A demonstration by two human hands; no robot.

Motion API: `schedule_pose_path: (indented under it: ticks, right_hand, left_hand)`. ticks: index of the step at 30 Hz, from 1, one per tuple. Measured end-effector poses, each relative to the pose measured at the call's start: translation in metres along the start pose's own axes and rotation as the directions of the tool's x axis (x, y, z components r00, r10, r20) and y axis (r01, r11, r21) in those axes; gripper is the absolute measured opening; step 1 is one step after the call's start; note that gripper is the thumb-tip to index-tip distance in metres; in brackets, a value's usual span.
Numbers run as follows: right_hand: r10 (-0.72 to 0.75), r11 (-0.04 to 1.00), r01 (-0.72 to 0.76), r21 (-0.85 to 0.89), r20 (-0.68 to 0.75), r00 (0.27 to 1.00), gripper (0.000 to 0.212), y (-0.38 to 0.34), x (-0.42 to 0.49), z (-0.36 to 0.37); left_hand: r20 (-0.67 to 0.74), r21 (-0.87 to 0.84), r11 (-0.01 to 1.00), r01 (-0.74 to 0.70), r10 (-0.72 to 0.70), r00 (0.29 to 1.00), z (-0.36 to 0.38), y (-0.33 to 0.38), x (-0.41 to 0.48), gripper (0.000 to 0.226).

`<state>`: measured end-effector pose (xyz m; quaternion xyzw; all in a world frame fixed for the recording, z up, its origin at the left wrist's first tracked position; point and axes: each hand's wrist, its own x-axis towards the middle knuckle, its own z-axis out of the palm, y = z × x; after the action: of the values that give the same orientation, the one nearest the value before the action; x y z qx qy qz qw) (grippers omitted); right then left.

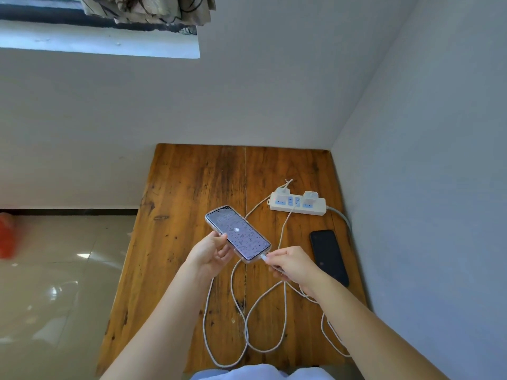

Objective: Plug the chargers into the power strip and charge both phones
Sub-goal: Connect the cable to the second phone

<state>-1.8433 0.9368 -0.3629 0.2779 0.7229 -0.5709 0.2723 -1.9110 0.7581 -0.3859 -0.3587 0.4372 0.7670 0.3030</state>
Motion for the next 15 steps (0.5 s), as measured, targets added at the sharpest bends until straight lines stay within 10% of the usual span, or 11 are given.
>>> schedule_pose_path:
  ticks: [15]
  right_hand:
    - [0.080, 0.996, -0.077, 0.054, -0.056, 0.995, 0.015, -0.003, 0.035, 0.029]
  left_hand:
    - [0.044, 0.074, 0.997, 0.020, -0.023, 0.999, -0.017, 0.012, 0.045, 0.032]
